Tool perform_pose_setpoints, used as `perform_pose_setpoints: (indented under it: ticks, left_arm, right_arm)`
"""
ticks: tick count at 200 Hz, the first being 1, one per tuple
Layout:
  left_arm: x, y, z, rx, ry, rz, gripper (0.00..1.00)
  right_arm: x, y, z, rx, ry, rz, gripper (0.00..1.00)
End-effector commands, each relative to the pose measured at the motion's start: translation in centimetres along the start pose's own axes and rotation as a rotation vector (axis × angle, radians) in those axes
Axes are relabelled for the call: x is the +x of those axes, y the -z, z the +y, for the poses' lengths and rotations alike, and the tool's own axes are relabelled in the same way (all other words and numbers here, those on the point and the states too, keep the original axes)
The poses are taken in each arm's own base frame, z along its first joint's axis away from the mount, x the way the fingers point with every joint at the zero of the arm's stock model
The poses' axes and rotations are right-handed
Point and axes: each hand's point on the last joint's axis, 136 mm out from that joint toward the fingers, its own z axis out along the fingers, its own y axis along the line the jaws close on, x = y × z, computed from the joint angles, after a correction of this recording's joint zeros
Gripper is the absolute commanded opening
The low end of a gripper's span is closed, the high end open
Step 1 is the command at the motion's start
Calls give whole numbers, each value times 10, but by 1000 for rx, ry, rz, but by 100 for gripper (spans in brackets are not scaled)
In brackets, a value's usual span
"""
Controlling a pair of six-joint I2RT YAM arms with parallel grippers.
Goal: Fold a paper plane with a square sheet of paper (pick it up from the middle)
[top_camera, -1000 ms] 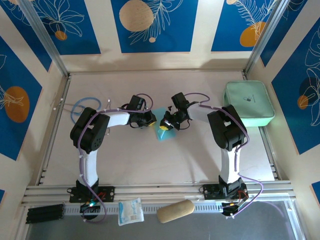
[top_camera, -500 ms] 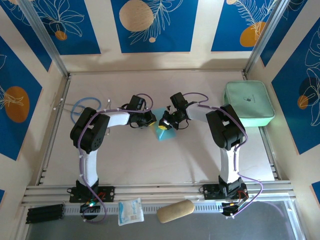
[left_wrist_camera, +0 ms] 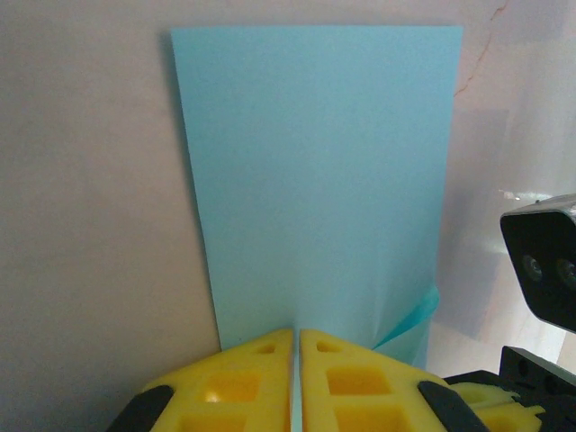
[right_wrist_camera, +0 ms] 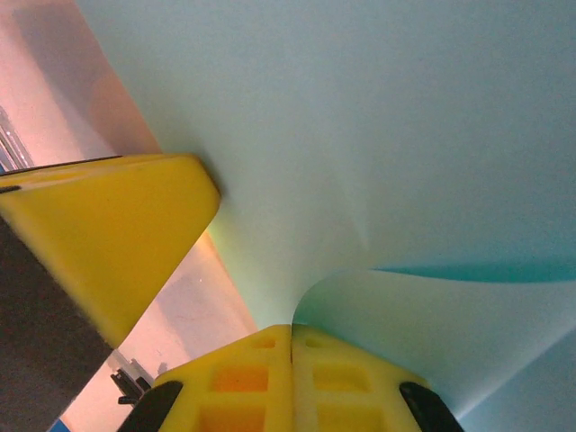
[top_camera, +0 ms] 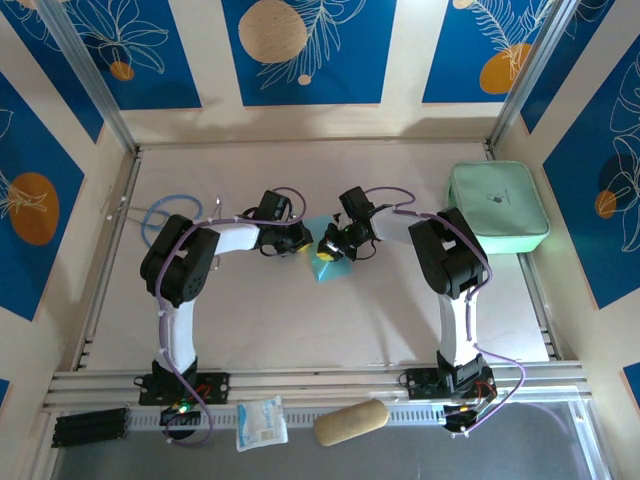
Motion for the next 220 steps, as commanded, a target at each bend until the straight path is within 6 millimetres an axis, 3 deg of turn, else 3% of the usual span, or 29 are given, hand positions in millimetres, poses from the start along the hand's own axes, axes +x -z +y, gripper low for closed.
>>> perform_pose_setpoints:
  ticks: [1,220]
  left_arm:
    - [10,-7,19,-52,23,42,12]
    - [12,-8,20,-48,29,47,11]
  right_arm:
    - [-3,-4,4,-4,-2,3,0]
    - [-3,-11,0,4,-8,18,0]
